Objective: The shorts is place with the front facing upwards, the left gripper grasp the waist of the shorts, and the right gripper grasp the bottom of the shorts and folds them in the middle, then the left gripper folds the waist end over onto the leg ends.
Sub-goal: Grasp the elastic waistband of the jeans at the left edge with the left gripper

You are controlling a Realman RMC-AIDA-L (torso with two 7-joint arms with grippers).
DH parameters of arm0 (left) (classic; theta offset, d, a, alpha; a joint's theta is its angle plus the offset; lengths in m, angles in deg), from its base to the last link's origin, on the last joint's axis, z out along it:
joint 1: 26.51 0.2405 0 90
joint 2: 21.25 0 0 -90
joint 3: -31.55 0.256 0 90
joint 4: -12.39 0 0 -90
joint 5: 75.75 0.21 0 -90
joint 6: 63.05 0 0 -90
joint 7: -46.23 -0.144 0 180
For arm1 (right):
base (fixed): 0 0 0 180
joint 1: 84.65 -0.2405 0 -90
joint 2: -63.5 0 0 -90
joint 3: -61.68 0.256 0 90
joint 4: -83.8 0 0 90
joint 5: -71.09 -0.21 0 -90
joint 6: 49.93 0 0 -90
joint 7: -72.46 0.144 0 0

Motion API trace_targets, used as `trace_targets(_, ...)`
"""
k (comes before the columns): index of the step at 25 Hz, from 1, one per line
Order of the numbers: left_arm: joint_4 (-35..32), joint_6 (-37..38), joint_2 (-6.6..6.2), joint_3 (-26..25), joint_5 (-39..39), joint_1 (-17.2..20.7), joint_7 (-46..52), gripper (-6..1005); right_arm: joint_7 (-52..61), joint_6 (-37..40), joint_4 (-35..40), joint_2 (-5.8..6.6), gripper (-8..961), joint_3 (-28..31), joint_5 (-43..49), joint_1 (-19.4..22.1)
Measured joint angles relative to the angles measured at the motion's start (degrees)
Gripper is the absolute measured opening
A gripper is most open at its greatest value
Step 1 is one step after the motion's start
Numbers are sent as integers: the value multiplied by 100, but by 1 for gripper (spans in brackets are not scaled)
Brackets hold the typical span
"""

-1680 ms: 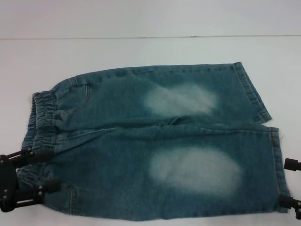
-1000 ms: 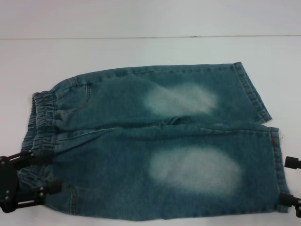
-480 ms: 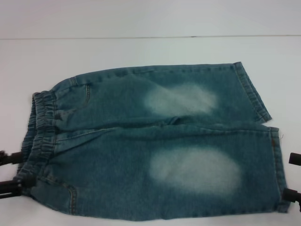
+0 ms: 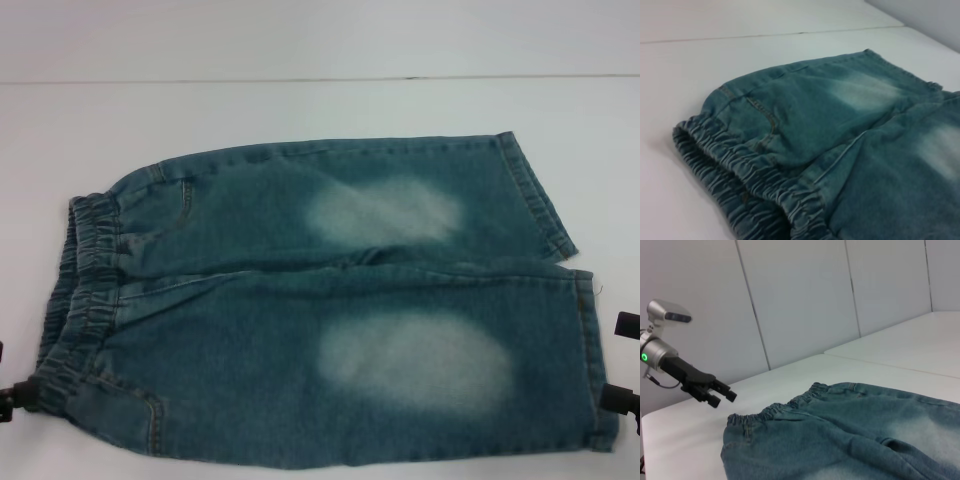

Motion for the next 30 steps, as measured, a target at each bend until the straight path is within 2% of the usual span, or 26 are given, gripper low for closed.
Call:
trace_targets(3, -12, -152, 67, 35, 101, -28, -13, 842, 47, 0, 0, 0, 937, 0, -31, -15)
trace_targets(14, 209, -435, 90, 320, 400, -106, 4, 838, 134, 0, 0, 6, 933, -2, -59, -23)
trace_targets(22, 229, -538, 187, 577, 558, -170, 75, 835, 138, 0, 0, 9, 930, 0, -65, -35)
trace_targets(25, 234, -499, 185, 586, 565, -221, 77, 657, 138, 0, 0, 9, 929, 0, -68, -34)
trace_targets(30, 222, -489, 189, 646, 569, -317, 74, 544, 138, -2, 0, 9, 928, 6, -73, -25)
